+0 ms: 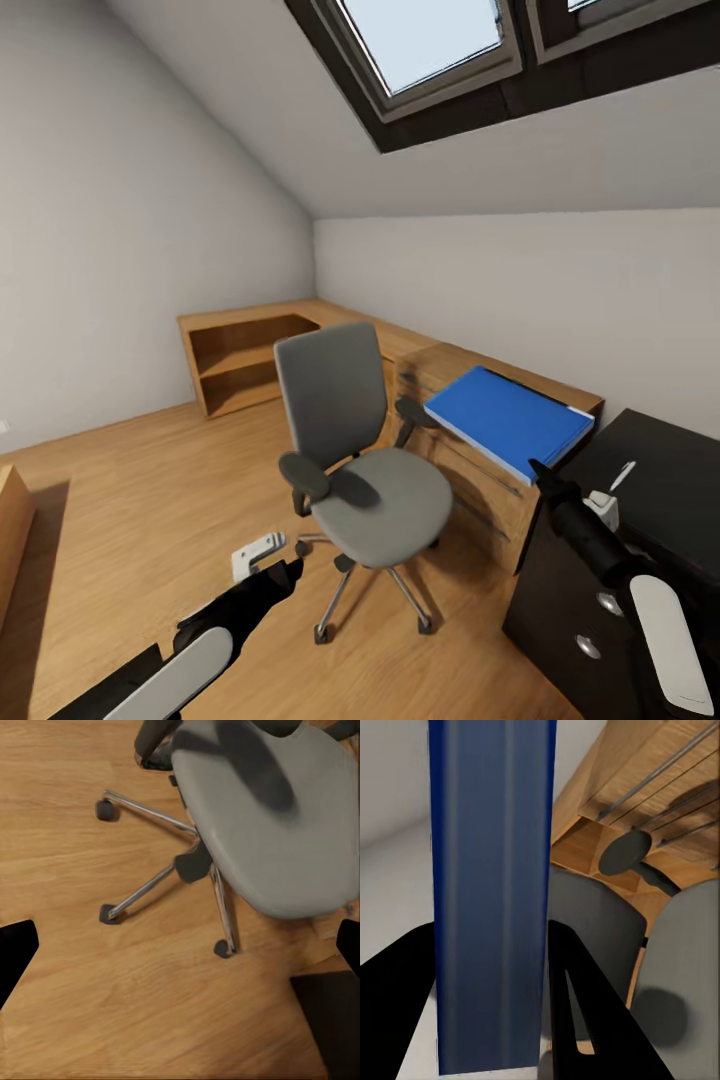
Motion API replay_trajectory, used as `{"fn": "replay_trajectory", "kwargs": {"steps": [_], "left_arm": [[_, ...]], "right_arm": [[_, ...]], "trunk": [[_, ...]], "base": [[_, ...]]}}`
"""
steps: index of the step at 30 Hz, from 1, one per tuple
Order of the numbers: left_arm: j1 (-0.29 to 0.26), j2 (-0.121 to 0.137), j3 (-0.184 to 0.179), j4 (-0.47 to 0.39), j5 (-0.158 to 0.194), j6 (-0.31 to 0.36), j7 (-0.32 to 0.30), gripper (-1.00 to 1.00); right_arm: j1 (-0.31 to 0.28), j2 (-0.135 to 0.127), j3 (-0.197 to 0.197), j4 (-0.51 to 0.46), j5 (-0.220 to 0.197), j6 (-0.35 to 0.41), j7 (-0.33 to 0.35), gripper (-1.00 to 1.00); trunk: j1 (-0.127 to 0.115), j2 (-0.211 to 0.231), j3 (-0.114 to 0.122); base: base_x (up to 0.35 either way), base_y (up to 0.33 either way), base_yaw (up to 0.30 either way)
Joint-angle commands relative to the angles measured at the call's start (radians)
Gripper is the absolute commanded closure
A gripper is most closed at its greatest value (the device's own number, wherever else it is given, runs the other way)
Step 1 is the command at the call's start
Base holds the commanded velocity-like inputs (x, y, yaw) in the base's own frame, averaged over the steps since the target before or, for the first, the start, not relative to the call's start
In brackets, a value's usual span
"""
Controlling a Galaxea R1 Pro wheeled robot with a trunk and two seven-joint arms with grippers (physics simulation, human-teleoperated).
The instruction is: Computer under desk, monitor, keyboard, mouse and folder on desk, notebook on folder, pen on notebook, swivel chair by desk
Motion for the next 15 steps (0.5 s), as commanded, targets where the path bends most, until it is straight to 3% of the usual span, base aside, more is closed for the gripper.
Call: {"fn": "replay_trajectory", "kwargs": {"steps": [1,5,10,12,14,15], "left_arm": [[-0.001,0.0,-0.003,0.001,0.002,0.006,0.005,-1.0],[-0.001,-0.012,-0.007,0.009,0.005,0.01,0.003,-1.0],[-0.001,-0.078,-0.009,0.087,0.006,0.02,0.0,-1.0],[-0.001,-0.134,-0.007,0.178,0.005,0.063,0.0,-1.0],[-0.001,-0.208,-0.005,0.303,-0.007,0.128,0.002,-1.0],[-0.001,-0.229,-0.004,0.336,-0.015,0.143,0.002,-1.0]], "right_arm": [[-0.001,0.0,-0.002,0.0,0.0,0.006,0.003,1.0],[-0.001,0.0,-0.002,0.001,0.0,0.005,0.003,1.0],[-0.001,0.0,-0.002,0.002,0.002,0.005,0.002,1.0],[-0.001,0.0,-0.002,0.002,0.003,0.005,0.002,1.0],[-0.001,0.0,-0.002,0.002,0.003,0.005,0.001,1.0],[-0.001,0.0,-0.002,0.003,0.003,0.005,0.001,1.0]], "trunk": [[-0.004,0.007,0.002],[-0.019,0.035,0.015],[-0.039,0.07,0.03],[-0.046,0.084,0.037],[-0.054,0.098,0.043],[-0.058,0.105,0.046]], "base": [[0.0,0.0,-0.133],[0.0,0.0,-0.216],[0.0,0.0,-0.257],[0.0,0.0,-0.264],[0.0,0.0,-0.266],[0.0,0.0,-0.266]]}}
